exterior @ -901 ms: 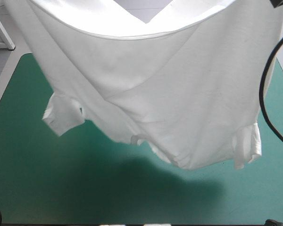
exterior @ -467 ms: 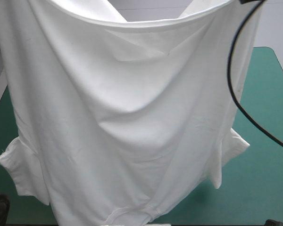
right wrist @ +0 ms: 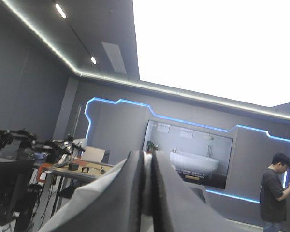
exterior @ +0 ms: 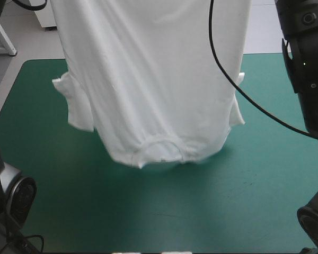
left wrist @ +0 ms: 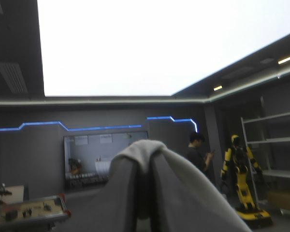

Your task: Fold the cloth

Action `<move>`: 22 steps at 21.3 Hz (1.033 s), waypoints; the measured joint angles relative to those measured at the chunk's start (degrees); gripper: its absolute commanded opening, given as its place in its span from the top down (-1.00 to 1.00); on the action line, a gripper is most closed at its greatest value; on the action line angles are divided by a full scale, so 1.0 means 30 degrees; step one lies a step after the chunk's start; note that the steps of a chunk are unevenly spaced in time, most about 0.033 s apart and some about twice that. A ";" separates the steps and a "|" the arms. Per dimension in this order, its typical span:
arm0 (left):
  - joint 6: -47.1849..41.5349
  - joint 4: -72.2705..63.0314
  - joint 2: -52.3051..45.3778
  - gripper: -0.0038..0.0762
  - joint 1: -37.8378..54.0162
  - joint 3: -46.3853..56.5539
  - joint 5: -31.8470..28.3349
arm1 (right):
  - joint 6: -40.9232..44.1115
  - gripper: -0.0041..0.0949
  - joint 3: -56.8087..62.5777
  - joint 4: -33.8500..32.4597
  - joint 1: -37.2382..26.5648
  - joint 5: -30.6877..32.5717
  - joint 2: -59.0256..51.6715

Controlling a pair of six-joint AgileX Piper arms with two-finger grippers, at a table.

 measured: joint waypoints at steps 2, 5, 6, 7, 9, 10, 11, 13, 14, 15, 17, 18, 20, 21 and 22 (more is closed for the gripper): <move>0.0453 -0.0213 -0.0083 0.93 0.0000 -0.0021 -0.1150 | 0.0429 0.94 -0.0165 -0.0139 -0.0498 -0.0499 0.0000; 0.1371 -0.0653 -0.0113 0.93 0.0000 -0.0062 -0.1821 | 0.1086 0.95 -0.0254 0.0504 -0.1234 0.0163 0.0025; 0.1504 -0.0653 -0.0020 0.93 0.0000 -0.0062 -0.1693 | 0.1151 0.96 -0.0310 0.1129 -0.1490 0.0670 0.0114; 0.1619 -0.0515 0.0307 0.93 0.0000 -0.0098 -0.1047 | 0.1041 0.96 -0.0363 0.2669 -0.2068 0.2081 0.0423; 0.1124 0.0738 0.1240 0.93 0.0000 -0.0123 0.1070 | -0.0033 0.96 -0.0412 0.5994 -0.3277 0.4854 0.1551; 0.0398 0.1695 0.1805 0.93 0.0000 -0.0123 0.2127 | -0.0549 0.96 -0.0412 0.7199 -0.3771 0.6184 0.2128; -0.1564 0.3599 0.2775 0.93 0.0000 -0.0104 0.3557 | -0.1049 0.96 -0.0412 0.9287 -0.4368 0.7976 0.3367; -0.4867 0.6922 0.4397 0.93 0.0000 -0.0021 0.6135 | -0.1357 0.96 -0.0298 1.1952 -0.5186 1.0783 0.5443; -0.6498 0.8350 0.5412 0.93 0.0000 0.0044 0.8207 | -0.1480 0.96 -0.0214 1.3205 -0.5610 1.2228 0.6650; -0.7011 0.8814 0.5937 0.93 0.0000 0.0090 0.9297 | -0.1616 0.96 -0.0172 1.3765 -0.5749 1.2831 0.7226; -0.9056 0.9027 0.7381 0.93 0.0223 0.0207 1.1921 | -0.2304 0.96 -0.0097 1.4927 -0.5865 1.4420 0.8636; -1.0083 0.8967 0.7976 0.93 0.0421 0.0411 1.2641 | -0.2691 0.96 0.0169 1.5660 -0.5885 1.4613 0.9119; -1.0068 0.9189 0.8429 0.93 0.0708 0.1112 1.3757 | -0.2898 0.96 0.1263 1.6525 -0.5885 1.4613 0.9421; -0.9909 0.9280 0.8455 0.93 0.0752 0.1439 1.4086 | -0.2923 0.96 0.1805 1.6650 -0.5885 1.4613 0.9441; -0.9882 0.9328 0.8455 0.93 0.0755 0.1790 1.4268 | -0.2974 0.96 0.2399 1.6718 -0.5885 1.4613 0.9441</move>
